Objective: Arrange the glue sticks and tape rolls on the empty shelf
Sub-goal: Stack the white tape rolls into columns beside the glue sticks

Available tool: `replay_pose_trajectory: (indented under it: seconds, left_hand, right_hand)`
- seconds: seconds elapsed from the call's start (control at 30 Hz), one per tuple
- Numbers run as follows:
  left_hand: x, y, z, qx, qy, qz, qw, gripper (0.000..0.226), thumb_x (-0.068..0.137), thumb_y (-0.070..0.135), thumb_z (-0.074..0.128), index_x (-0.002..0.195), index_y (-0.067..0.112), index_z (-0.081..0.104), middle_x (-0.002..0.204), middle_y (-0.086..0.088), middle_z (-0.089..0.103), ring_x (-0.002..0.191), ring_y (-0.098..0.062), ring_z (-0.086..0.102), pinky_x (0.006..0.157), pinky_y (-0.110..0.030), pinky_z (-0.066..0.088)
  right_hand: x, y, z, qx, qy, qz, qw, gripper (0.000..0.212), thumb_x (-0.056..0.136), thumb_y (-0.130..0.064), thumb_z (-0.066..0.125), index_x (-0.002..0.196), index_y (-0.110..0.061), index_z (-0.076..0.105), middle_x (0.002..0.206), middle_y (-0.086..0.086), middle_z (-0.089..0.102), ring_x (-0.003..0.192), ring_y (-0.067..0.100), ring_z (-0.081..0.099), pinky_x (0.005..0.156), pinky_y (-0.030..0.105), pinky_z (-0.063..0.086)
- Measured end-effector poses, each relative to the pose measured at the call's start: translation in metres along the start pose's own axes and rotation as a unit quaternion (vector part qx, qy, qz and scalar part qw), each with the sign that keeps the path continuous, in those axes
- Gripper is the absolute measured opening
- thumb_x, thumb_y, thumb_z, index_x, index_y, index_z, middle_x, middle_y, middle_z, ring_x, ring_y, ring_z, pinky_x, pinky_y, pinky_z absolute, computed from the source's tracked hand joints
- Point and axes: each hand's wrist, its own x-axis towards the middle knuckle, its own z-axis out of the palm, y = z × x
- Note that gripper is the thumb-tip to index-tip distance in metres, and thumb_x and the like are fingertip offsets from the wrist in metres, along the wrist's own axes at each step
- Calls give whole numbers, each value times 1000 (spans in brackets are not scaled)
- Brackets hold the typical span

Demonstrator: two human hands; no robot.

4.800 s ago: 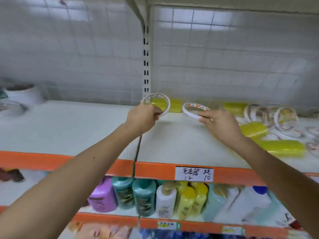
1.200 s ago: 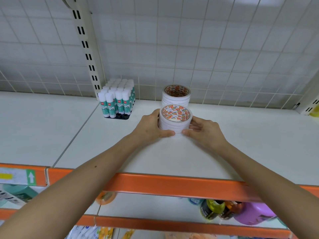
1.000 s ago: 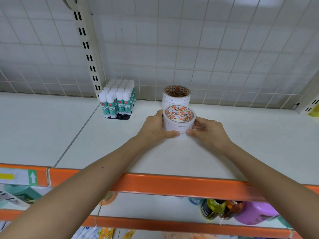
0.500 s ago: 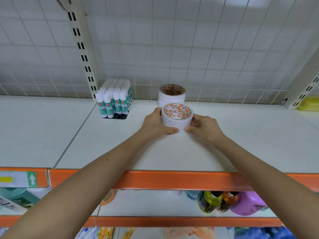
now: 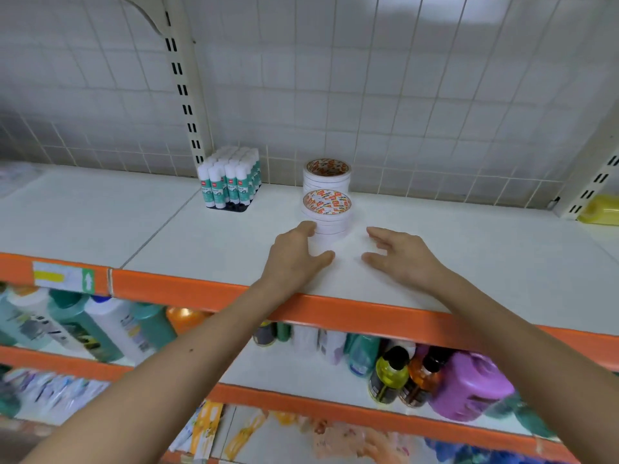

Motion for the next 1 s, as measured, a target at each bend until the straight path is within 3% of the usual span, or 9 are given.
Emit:
replay_pose_trajectory:
  seconds: [0.23,0.7,0.83,1.0]
  left_hand:
    - [-43,100,59,17,-27,99,995,58,84,27,62,136,14,41,137,-5,50,124,-22,47,99,-26,34]
    - [-32,307,212,-32,-181,294,938,52,86,25,60,133,12,44,134,-5,53,123,-20,48,98,-21,31]
    - [-12,362,259,-51,-206,329,920,52,85,25,61,133,13,44,134,-5,53,123,-19,48,98,-22,32]
    - [23,438,308,-67,-224,369,899,51,86,26,61,132,11,45,132,-5,54,121,-21,49,97,-24,35]
  right_hand:
    - [-87,72,-65,-96,40,-27,994,51,88,-23,57,135,-14,41,143,4,41,132,18,38,103,15,20]
    - [-208,249,-189,-97,196,169,961,46,86,-19,61,130,-14,49,135,4,51,124,19,47,99,20,29]
    - [-219,298,-223,-78,244,196,947,44,86,-16,60,128,-14,51,133,5,53,124,18,47,98,18,29]
    - [-228,354,-280,-139,292,196,926,43,87,-18,58,129,-15,50,136,5,50,125,19,47,101,22,31]
